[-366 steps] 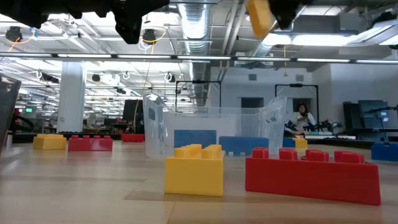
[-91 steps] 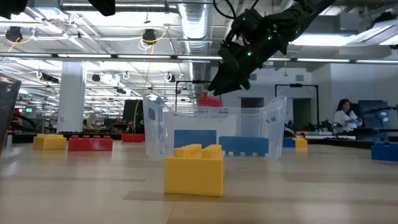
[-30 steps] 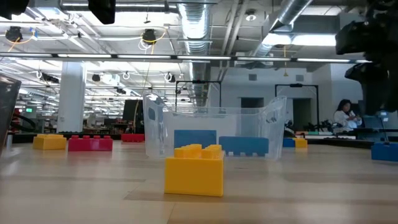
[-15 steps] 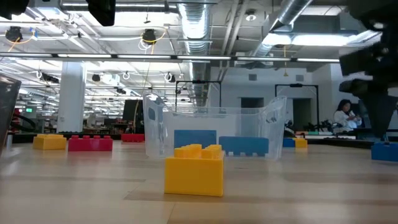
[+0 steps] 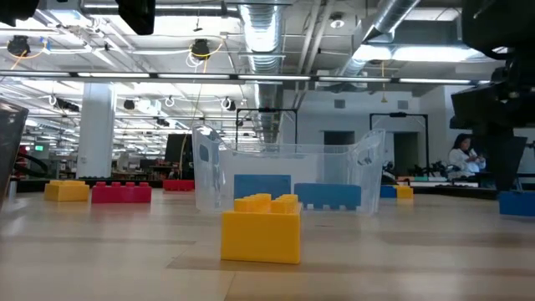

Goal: Sort & place blocks by color
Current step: Put the blue game piece into the transparent bin

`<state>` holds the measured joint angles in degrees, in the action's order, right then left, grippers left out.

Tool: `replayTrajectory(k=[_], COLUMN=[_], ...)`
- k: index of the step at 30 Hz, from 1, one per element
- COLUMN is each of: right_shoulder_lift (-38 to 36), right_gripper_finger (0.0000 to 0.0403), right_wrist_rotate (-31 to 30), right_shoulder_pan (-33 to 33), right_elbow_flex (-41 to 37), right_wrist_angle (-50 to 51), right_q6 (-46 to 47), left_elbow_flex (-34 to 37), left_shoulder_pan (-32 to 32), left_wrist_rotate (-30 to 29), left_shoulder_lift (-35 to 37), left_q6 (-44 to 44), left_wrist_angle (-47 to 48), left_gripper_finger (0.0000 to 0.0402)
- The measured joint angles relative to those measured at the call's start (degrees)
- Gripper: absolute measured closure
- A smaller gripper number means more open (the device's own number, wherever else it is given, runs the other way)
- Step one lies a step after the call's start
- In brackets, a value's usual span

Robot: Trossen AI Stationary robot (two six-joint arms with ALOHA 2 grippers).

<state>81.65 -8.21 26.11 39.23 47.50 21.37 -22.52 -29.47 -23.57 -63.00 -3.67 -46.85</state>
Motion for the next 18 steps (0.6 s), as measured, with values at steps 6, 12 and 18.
replayTrajectory(k=[6,12,18], right_shoulder_lift=[0.25,0.22,3.77], right_gripper_finger=[0.0147,0.0147,0.0147], right_wrist_rotate=[0.54,-0.96,-2.2], right_shoulder_pan=[0.0,-0.03,-0.34], right_elbow_flex=[5.49,6.92,6.94], right_wrist_angle=[-1.27,-0.39,0.47], right_q6=[0.75,-4.36,-9.67], left_elbow_flex=[0.0,0.0,0.0], left_shoulder_pan=[0.0,0.0,0.0], left_wrist_rotate=[0.15,0.33,0.33], left_shoulder_lift=[0.0,0.0,0.0], left_q6=[-0.02,-0.64,-0.67], left_wrist_angle=[0.0,0.17,0.32], left_gripper_finger=[0.0196,0.0197,0.0197])
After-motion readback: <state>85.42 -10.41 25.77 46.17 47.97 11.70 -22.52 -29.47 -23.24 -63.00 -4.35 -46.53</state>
